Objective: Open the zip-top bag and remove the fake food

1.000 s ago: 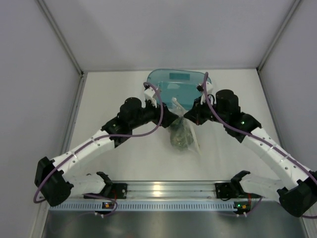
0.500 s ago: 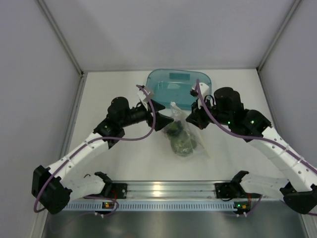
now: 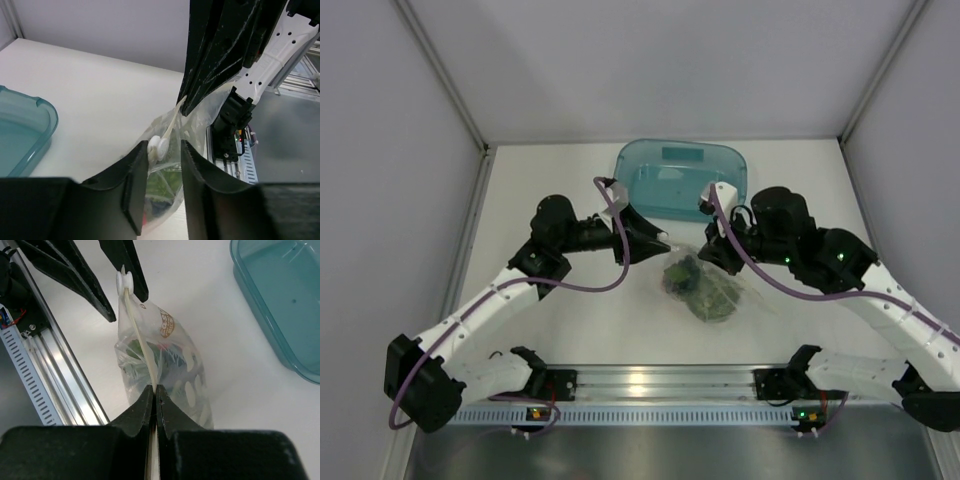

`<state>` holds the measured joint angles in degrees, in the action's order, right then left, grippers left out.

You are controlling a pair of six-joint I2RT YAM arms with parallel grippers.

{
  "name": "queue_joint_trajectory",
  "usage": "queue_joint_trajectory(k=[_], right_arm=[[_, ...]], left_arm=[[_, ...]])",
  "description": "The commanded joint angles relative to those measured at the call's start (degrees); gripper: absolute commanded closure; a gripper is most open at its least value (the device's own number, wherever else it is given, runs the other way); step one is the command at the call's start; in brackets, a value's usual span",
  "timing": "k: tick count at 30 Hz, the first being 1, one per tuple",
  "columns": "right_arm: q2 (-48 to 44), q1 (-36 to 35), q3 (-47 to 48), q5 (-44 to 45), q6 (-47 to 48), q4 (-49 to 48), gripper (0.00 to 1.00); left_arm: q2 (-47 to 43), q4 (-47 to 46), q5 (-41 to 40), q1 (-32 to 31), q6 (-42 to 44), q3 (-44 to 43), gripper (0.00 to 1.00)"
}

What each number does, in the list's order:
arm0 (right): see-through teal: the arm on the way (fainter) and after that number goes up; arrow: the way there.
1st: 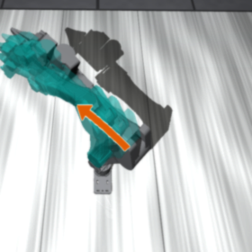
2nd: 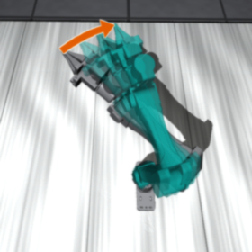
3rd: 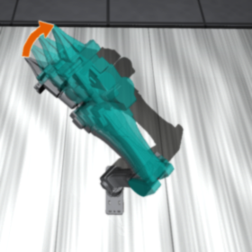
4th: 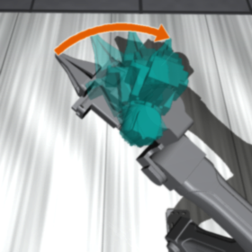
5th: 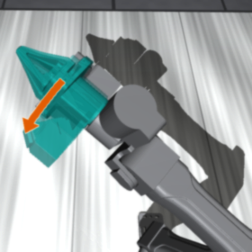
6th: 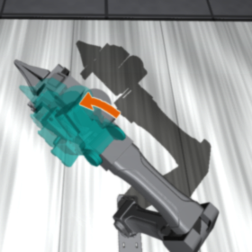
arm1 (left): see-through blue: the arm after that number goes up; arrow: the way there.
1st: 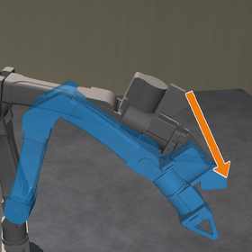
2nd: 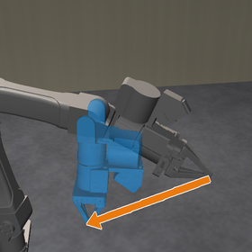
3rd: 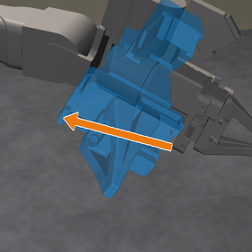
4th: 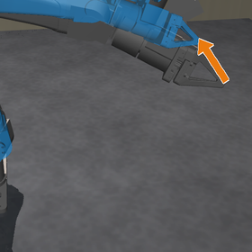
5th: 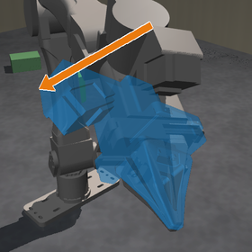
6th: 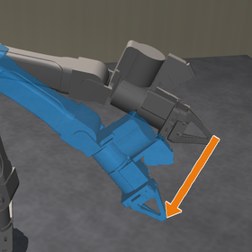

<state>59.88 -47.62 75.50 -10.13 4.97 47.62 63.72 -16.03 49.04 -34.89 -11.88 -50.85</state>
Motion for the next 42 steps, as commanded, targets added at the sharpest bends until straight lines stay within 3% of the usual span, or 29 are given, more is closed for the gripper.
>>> queue_joint_trajectory(k=[1, 4, 8, 15, 21, 24, 28, 33, 36, 38, 42], right_arm=[[-3.1, -1.0, 3.1, 1.0, 0.7, -3.5, 1.0], [-3.3, -1.1, 3.3, 1.2, 0.4, -4.0, 1.0], [-3.8, -1.1, 3.3, 1.1, -0.1, -5.0, 1.0], [-3.8, -1.0, 3.4, 1.3, -0.8, -6.5, 1.0], [-5.4, -1.0, 1.8, 0.1, -2.4, -10.5, 1.0], [-6.5, -1.0, 0.2, -0.5, -3.2, -13.2, 1.0], [-6.8, -1.1, -0.2, -1.6, -3.9, -14.0, 1.0], [-6.9, -1.1, -0.2, -2.5, -4.0, -13.3, 1.0], [-7.1, -1.0, -0.4, -2.4, -4.0, -13.4, 1.0], [-7.2, -1.1, -0.6, -2.1, -3.8, -13.3, 1.0], [-7.4, -0.9, -0.9, 0.1, -3.4, -12.5, 1.0]], left_arm=[[-1.6, -6.8, 4.2, 0.4, -1.1, 1.0, 0.65], [-1.1, -7.4, 4.6, 0.4, -2.0, 0.8, 0.66], [-0.4, -8.6, 5.0, 0.4, -3.0, 0.8, 0.58], [-0.2, -11.6, 5.9, 0.4, -5.0, 1.3, 0.63], [-0.2, -12.6, 5.7, 0.4, -5.8, 2.1, 0.55], [0.1, -13.1, 5.7, 0.4, -6.3, 2.2, 0.59], [0.4, -14.7, 5.0, 0.4, -7.4, 2.1, 0.78], [0.9, -17.0, 4.6, 0.4, -9.5, 1.5, 0.76], [0.8, -17.7, 4.0, 0.3, -9.9, 1.5, 0.86], [0.8, -17.7, 4.3, 0.2, -10.0, 1.5, 1.0], [0.4, -17.7, 4.3, 0.3, -9.9, 1.8, 1.0]])
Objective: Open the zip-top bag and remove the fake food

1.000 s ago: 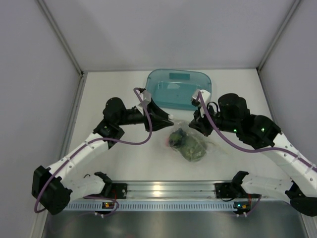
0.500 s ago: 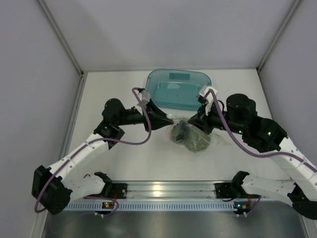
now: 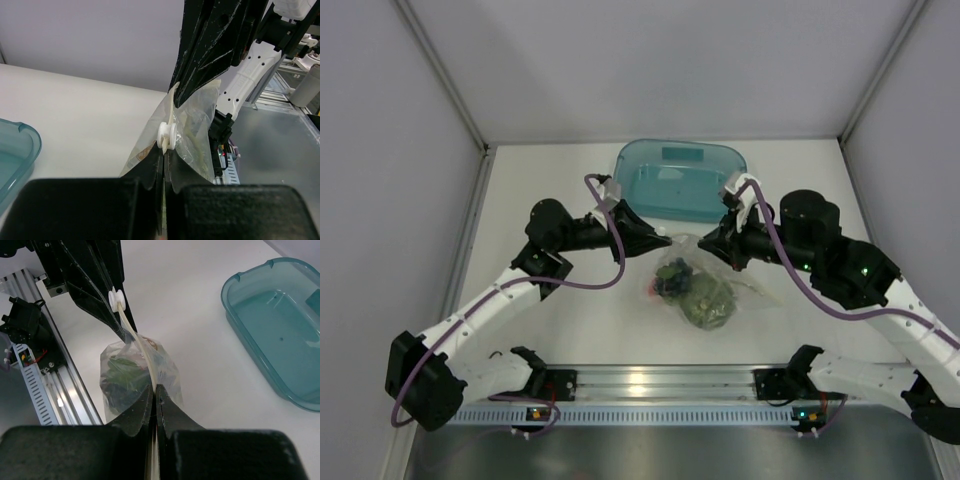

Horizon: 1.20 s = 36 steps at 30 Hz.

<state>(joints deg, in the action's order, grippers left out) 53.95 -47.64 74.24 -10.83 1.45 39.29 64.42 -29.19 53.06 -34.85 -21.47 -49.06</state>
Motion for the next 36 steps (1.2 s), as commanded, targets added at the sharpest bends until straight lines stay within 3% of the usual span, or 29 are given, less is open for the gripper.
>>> queue_joint_trajectory(k=[1, 6, 7, 9, 13, 19, 22, 32, 36], right_arm=[[-1.7, -0.9, 0.2, 1.0, 0.3, -4.1, 1.0], [-0.7, -1.0, 0.6, -7.9, 1.3, -4.4, 0.96], [0.3, -0.9, 0.9, -9.5, 1.2, -4.5, 0.89], [1.6, -0.9, 2.5, -12.1, 1.0, -4.4, 0.85], [4.5, -1.0, 4.4, -13.4, 0.7, -5.2, 0.81], [6.9, -1.1, 6.7, -14.0, -1.0, -7.3, 0.6], [8.7, -1.1, 8.5, -14.8, -2.9, -7.6, 0.54], [12.5, -1.1, 11.4, -15.3, -2.6, -6.9, 0.52], [13.4, -1.9, 11.2, -16.0, -2.5, -6.9, 0.59]], left_arm=[[-0.5, -4.6, 0.3, 0.3, -0.3, 0.1, 1.0], [-0.2, -4.6, 3.4, 0.3, -0.7, -0.7, 1.0], [-0.2, -4.6, 4.0, 0.2, -0.9, -0.9, 1.0], [-0.1, -4.6, 4.8, 0.2, -1.1, -1.2, 1.0], [0.5, -4.6, 7.1, 0.2, -1.2, -1.7, 1.0], [0.7, -4.6, 7.7, 0.3, -1.2, -1.5, 1.0], [1.0, -4.6, 7.9, 0.3, -1.3, -1.4, 1.0], [1.6, -4.6, 8.6, 0.2, -1.6, -1.6, 1.0], [1.5, -4.6, 8.2, 0.3, -1.6, -1.7, 1.0]])
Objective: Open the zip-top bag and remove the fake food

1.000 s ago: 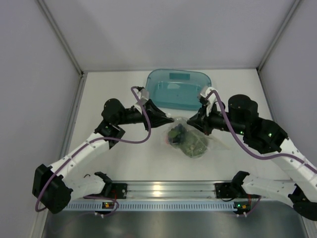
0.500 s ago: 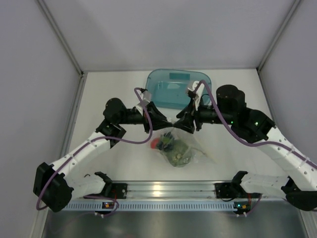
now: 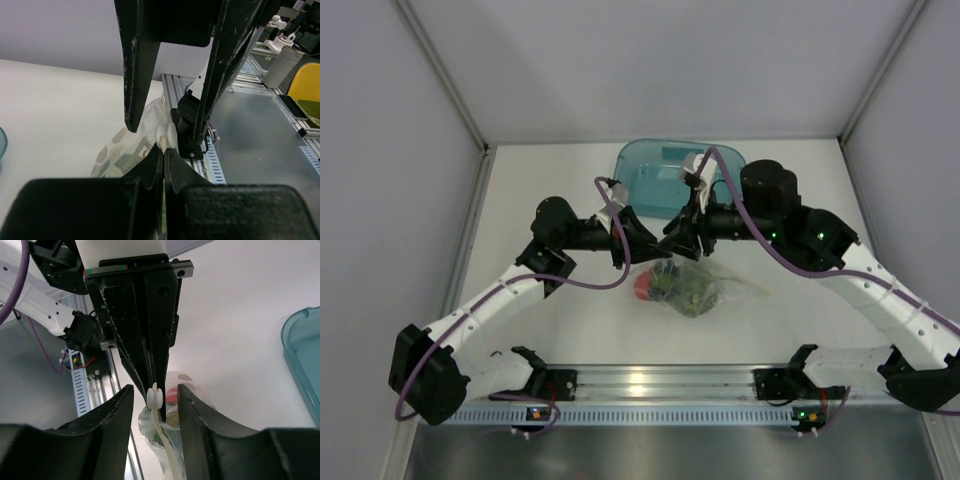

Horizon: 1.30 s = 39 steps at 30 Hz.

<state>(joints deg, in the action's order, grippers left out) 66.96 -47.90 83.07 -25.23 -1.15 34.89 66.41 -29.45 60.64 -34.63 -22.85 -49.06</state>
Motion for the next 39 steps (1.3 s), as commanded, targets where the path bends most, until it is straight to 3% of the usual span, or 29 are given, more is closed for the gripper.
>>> queue_joint_trajectory(k=[1, 5, 7, 12, 18, 21, 27, 29, 39], right_arm=[[0.6, -2.0, 2.4, -1.5, 0.1, -2.6, 0.61], [1.0, -2.7, 2.2, -1.3, 0.5, -2.6, 0.75], [1.0, -2.9, 2.1, -1.2, 0.6, -2.5, 0.88], [0.0, -2.9, 0.6, -0.7, 0.6, -3.0, 0.96], [-1.0, -2.8, -1.1, -0.2, 0.6, -3.3, 1.0], [-1.7, -2.9, -2.1, -0.7, 0.7, -4.2, 0.8], [-1.9, -2.9, -2.3, -1.1, 0.7, -4.2, 0.91], [-2.0, -2.9, -2.3, -1.0, 0.6, -4.0, 0.99], [-5.3, -2.8, -5.9, 3.5, 2.8, -3.3, 1.0]], left_arm=[[-0.5, -4.5, 0.7, 0.0, -0.3, -1.6, 1.0], [-0.5, -4.4, 0.4, 0.0, -0.3, -1.5, 1.0], [-0.8, -4.4, 0.1, 0.0, -0.3, -1.4, 1.0], [-1.3, -4.4, -0.6, 0.1, 0.0, -1.0, 1.0], [-1.5, -4.4, -1.1, 0.1, -0.1, -1.0, 1.0], [-1.7, -4.4, -0.9, 0.1, -0.2, -1.2, 1.0], [-1.7, -4.4, -1.0, 0.0, -0.4, -1.4, 1.0], [-1.9, -4.4, -1.1, 0.1, -0.4, -1.4, 1.0], [-2.7, -4.4, -1.6, 1.8, -0.8, -1.0, 1.0]])
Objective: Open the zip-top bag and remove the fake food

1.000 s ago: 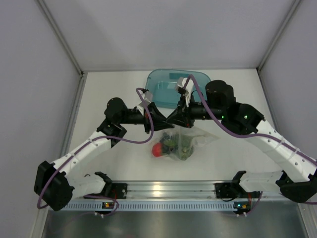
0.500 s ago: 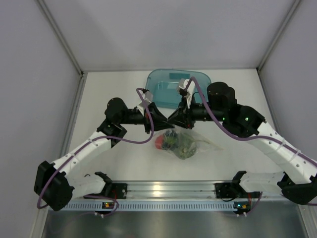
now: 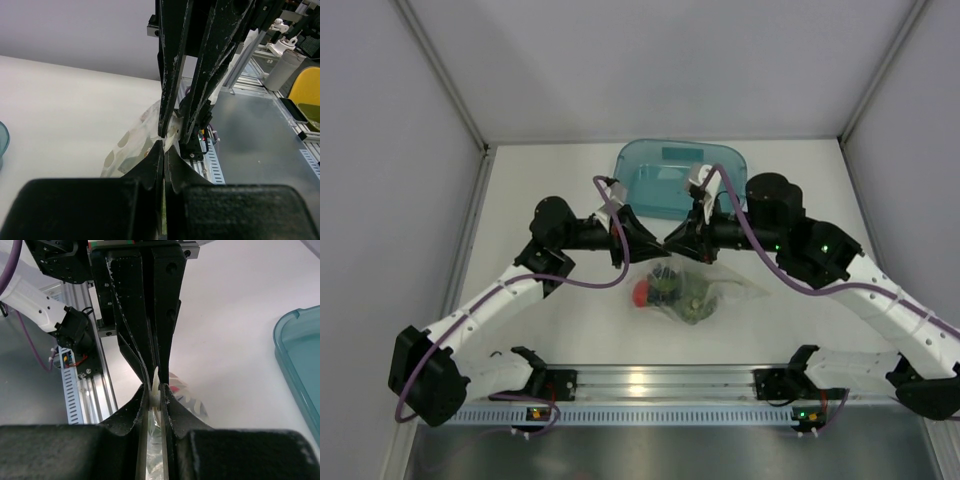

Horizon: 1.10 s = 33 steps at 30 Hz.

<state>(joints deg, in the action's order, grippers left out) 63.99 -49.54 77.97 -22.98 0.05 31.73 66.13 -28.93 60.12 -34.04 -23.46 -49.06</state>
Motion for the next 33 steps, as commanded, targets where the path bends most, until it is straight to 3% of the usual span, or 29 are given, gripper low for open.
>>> queue_joint_trajectory(k=[1, 27, 33], right_arm=[[-2.9, -1.1, -1.1, 2.0, 1.8, 0.1, 1.0], [-15.1, -0.9, -10.6, 14.2, 0.4, 12.0, 1.0], [-17.7, -1.0, -13.1, 14.1, -4.8, 15.6, 1.0]], left_arm=[[-2.6, -4.9, -1.1, 1.4, -0.3, -0.9, 1.0], [-4.1, -4.8, -15.9, 14.3, -4.7, 3.9, 1.0], [-3.9, -4.8, -20.9, 16.2, -5.7, 6.3, 1.0]])
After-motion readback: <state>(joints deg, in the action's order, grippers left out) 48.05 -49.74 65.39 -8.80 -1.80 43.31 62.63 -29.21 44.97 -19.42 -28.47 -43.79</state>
